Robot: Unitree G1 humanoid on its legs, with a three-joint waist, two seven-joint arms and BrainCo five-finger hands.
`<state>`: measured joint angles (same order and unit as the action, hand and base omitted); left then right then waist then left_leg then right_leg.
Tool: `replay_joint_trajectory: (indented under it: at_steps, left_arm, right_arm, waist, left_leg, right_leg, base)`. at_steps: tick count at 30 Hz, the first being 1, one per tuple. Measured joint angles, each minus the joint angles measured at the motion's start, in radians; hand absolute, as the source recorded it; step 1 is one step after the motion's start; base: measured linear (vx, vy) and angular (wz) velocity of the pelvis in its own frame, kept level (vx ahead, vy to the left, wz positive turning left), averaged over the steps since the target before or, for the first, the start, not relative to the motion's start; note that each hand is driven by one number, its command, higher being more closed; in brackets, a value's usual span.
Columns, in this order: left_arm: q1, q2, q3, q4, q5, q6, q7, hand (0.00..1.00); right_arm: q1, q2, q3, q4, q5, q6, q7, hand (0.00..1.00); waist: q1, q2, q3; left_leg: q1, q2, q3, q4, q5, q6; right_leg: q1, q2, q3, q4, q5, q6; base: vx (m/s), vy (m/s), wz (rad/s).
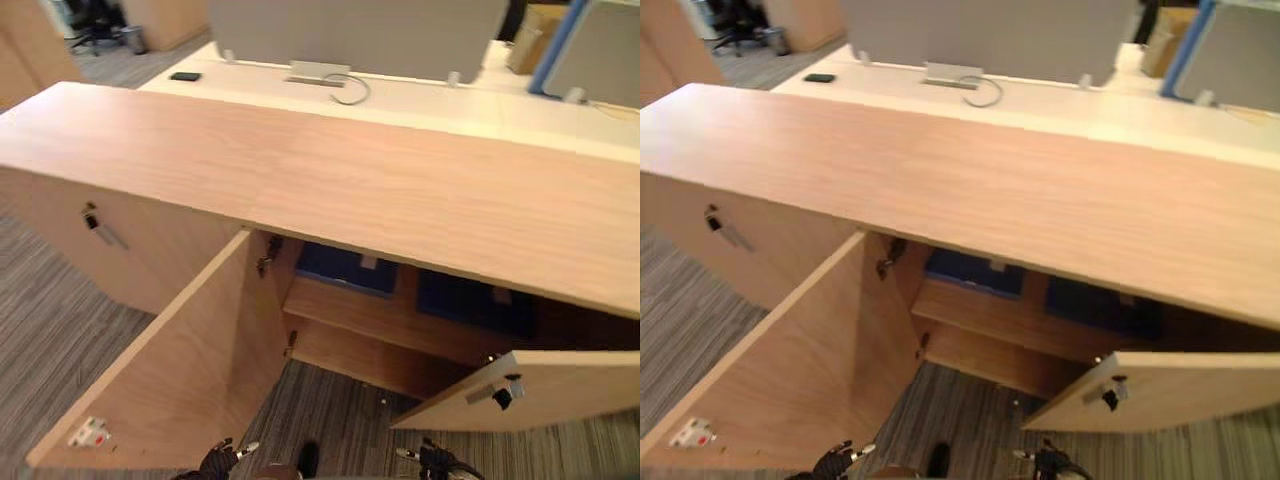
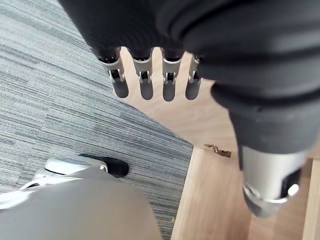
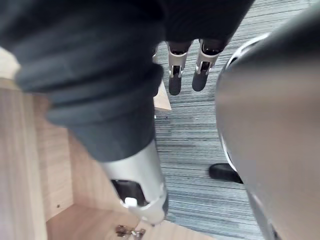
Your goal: Walk over to the cabinet, pick up the folder, carry it to the office cabinet, place the folder inside the office cabinet, then close the office cabinet door
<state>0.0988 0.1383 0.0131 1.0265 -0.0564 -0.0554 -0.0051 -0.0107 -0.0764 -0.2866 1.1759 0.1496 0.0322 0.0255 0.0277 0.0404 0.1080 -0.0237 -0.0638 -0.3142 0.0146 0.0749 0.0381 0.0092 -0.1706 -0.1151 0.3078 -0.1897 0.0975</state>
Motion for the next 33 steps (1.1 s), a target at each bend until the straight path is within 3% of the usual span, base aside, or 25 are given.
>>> replay_joint_trajectory:
  at_steps: [2, 3, 4, 6, 10, 20, 25, 28, 30, 31, 32, 33]
  left_arm:
    - [-0.003, 0.001, 0.037, -0.005, 0.000, -0.004, 0.005, 0.00]
    - [-0.003, 0.017, 0.065, -0.027, -0.001, -0.011, 0.008, 0.00]
    - [-0.005, 0.004, 0.088, -0.024, -0.001, -0.014, 0.011, 0.00]
    - [-0.007, -0.012, 0.098, -0.022, -0.001, -0.015, 0.015, 0.00]
    - [-0.018, -0.070, 0.162, -0.013, -0.033, -0.025, 0.019, 0.00]
    - [-0.017, -0.061, 0.200, 0.025, -0.049, -0.031, 0.022, 0.00]
    - [-0.017, -0.060, 0.194, 0.023, -0.058, -0.032, 0.027, 0.00]
    - [-0.016, -0.062, 0.189, -0.001, -0.071, -0.032, 0.034, 0.00]
    - [-0.017, -0.065, 0.188, -0.030, -0.071, -0.032, 0.036, 0.00]
    - [-0.024, -0.063, 0.188, -0.048, -0.071, -0.034, 0.038, 0.00]
    - [-0.020, -0.058, 0.189, -0.063, -0.072, -0.035, 0.038, 0.00]
    - [-0.010, -0.057, 0.189, -0.064, -0.073, -0.035, 0.038, 0.00]
  right_arm:
    - [0.013, 0.016, 0.004, -0.008, 0.025, -0.008, 0.000, 0.00]
    - [0.024, 0.045, 0.003, -0.010, 0.028, -0.011, 0.000, 0.00]
    - [0.038, 0.050, -0.009, -0.030, 0.042, -0.015, -0.002, 0.00]
    - [0.049, 0.053, -0.041, -0.037, 0.043, -0.015, -0.004, 0.00]
    - [0.057, 0.064, -0.044, -0.040, 0.044, -0.016, -0.007, 0.00]
    - [0.072, 0.100, -0.087, -0.042, 0.046, -0.029, -0.006, 0.00]
    - [0.076, 0.100, -0.086, -0.044, 0.044, -0.034, -0.006, 0.00]
    - [0.086, 0.102, -0.063, -0.082, 0.036, -0.035, -0.007, 0.00]
    - [0.084, 0.102, -0.065, -0.103, 0.026, -0.035, -0.007, 0.00]
    - [0.082, 0.105, -0.065, -0.103, 0.024, -0.035, -0.007, 0.00]
    - [0.083, 0.097, -0.066, -0.102, 0.021, -0.032, -0.007, 0.00]
    - [0.083, 0.094, -0.069, -0.102, 0.021, -0.031, -0.008, 0.00]
  waist:
    - [-0.010, -0.031, -0.008]
    - [-0.010, -0.089, -0.004]
    - [-0.013, -0.093, -0.014]
    - [-0.016, -0.077, -0.021]
    - [-0.016, -0.086, -0.030]
    - [-0.017, -0.120, -0.047]
    - [-0.024, -0.116, -0.044]
    - [-0.029, -0.110, -0.018]
    - [-0.042, -0.109, -0.005]
    - [-0.056, -0.133, 0.003]
    - [-0.044, -0.126, 0.011]
    - [-0.042, -0.122, 0.013]
  left_leg:
    - [-0.030, -0.015, -0.031, 0.020, -0.015, -0.020]
    - [-0.039, -0.047, -0.037, 0.030, -0.021, -0.031]
    - [-0.049, -0.047, -0.054, 0.039, -0.013, -0.058]
    - [-0.062, -0.022, -0.029, 0.058, -0.018, -0.070]
    - [-0.062, 0.010, -0.070, 0.024, -0.017, -0.092]
    - [-0.003, -0.007, -0.111, -0.066, 0.025, -0.080]
    - [-0.011, -0.024, -0.193, -0.101, 0.071, -0.079]
    - [-0.020, -0.039, -0.213, -0.096, 0.065, -0.075]
    - [-0.074, -0.048, -0.121, -0.065, 0.021, -0.051]
    - [-0.124, -0.040, 0.027, 0.032, -0.006, -0.051]
    - [-0.175, 0.016, 0.295, 0.193, -0.049, -0.024]
    - [-0.175, 0.055, 0.389, 0.259, -0.074, -0.014]
  right_leg:
    - [-0.030, 0.030, 0.105, -0.050, 0.000, 0.000]
    - [-0.037, 0.027, 0.162, -0.088, 0.007, 0.002]
    - [-0.058, 0.027, 0.138, -0.065, -0.013, -0.003]
    - [-0.043, 0.043, 0.085, -0.074, -0.011, -0.004]
    - [0.010, 0.075, 0.015, -0.159, 0.013, -0.028]
    - [0.079, 0.052, -0.024, -0.183, 0.025, -0.021]
    - [0.090, 0.038, -0.099, -0.182, 0.024, -0.021]
    - [0.115, 0.025, -0.155, -0.170, 0.010, -0.016]
    - [0.104, -0.002, -0.226, -0.162, 0.001, -0.013]
    - [0.088, -0.035, -0.255, -0.148, -0.005, -0.019]
    - [0.073, -0.060, -0.269, -0.115, -0.006, -0.014]
    - [0.074, -0.069, -0.269, -0.103, -0.006, -0.013]
  base:
    - [-0.03, -0.285, 0.81]
    - [-0.02, -0.301, 0.84]
    - [0.00, -0.285, 0.77]
    - [0.06, -0.172, 0.65]
    - [0.11, -0.125, 0.39]
    - [0.12, -0.022, 0.21]
    - [-0.03, -0.005, 0.45]
    - [-0.08, 0.000, 0.55]
    - [-0.14, 0.070, 0.94]
    - [-0.14, 0.150, 1.01]
    - [-0.07, 0.142, 0.53]
    - [0.03, 0.142, 0.20]
